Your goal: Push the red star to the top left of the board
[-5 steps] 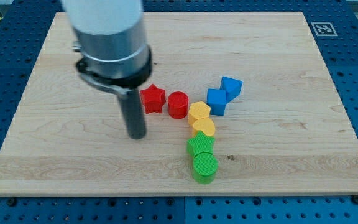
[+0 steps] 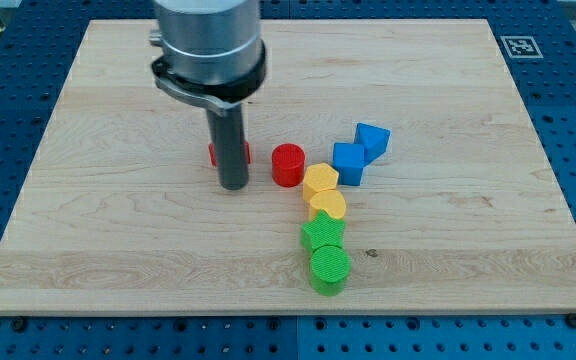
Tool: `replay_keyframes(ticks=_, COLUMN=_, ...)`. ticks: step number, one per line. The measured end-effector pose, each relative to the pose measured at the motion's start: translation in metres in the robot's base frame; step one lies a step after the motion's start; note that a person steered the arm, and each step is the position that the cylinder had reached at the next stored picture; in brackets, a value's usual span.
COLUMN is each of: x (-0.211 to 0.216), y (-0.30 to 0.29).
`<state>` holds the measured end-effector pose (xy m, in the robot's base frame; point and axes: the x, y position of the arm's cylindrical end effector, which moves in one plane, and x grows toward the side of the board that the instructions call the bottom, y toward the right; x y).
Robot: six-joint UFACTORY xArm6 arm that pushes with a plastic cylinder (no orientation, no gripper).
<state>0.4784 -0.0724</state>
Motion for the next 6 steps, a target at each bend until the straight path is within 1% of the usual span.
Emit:
replay_keyframes(ticks=1, x=-0.026, y=-0.001)
replay_keyframes(ticks=3, x=-0.061, y=0.0)
replay_keyframes(ticks=4, x=-0.087, y=-0.01)
replay_keyframes(ticks=5, x=-0.118, y=-0.007)
replay_keyframes(ticks=6, x=-0.129, y=-0.004)
